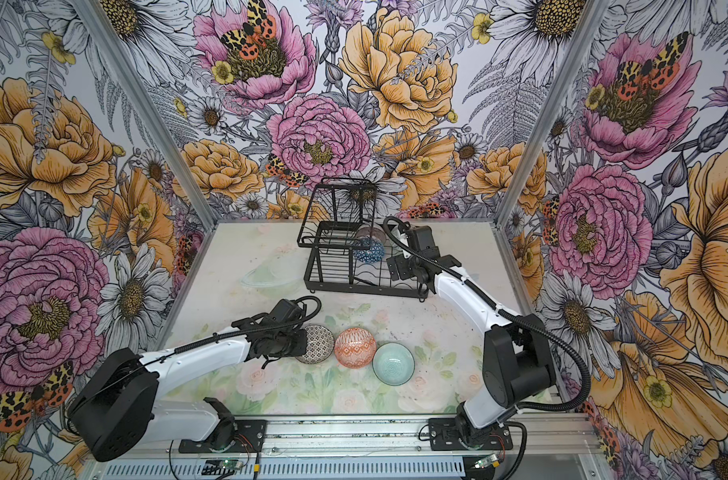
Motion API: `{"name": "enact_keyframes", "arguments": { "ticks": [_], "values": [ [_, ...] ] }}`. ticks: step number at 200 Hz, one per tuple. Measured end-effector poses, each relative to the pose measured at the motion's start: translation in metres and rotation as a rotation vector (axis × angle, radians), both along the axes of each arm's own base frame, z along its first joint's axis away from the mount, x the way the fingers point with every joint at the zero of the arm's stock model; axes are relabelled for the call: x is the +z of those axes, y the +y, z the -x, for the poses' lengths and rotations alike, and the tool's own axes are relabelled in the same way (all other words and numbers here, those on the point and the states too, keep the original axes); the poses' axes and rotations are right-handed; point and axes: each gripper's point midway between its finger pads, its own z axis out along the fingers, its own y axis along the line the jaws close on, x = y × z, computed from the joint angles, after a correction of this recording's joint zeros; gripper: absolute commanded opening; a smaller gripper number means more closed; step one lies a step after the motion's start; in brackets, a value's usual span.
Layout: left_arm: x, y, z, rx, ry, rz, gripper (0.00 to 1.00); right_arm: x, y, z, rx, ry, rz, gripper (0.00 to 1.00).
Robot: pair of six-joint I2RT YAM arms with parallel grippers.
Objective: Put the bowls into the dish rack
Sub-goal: 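Lower the left gripper and close it on the brown-white bowl rim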
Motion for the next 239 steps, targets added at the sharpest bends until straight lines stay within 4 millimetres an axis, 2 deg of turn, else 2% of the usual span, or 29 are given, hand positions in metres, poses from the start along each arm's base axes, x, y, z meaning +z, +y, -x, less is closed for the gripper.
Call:
{"name": "enact_keyframes", "arguments": {
  "ticks": [29,98,141,178,213,239],
  "values": [
    [0.001,0.001,-0.002,-0.006,-0.004,-0.004,0.00,0.000,0.000,0.000,0.000,0.001,0.000,0.99],
    [0.005,0.009,-0.006,0.002,-0.014,-0.018,0.00,-0.001,0.001,0.001,0.009,0.007,-0.010,1.00],
    [0.017,0.025,-0.008,0.011,-0.053,-0.080,0.00,0.000,0.004,0.002,0.020,0.007,-0.022,0.99],
    [0.048,0.024,-0.019,-0.006,-0.141,-0.075,0.00,0.009,0.007,0.007,0.031,0.001,-0.053,1.00],
    [0.092,0.012,-0.040,-0.032,-0.264,-0.049,0.00,0.020,0.011,0.017,0.043,-0.005,-0.099,1.00],
    [0.112,0.001,-0.050,-0.056,-0.338,-0.037,0.00,0.033,0.013,0.028,0.053,-0.018,-0.146,1.00]
  ]
}}
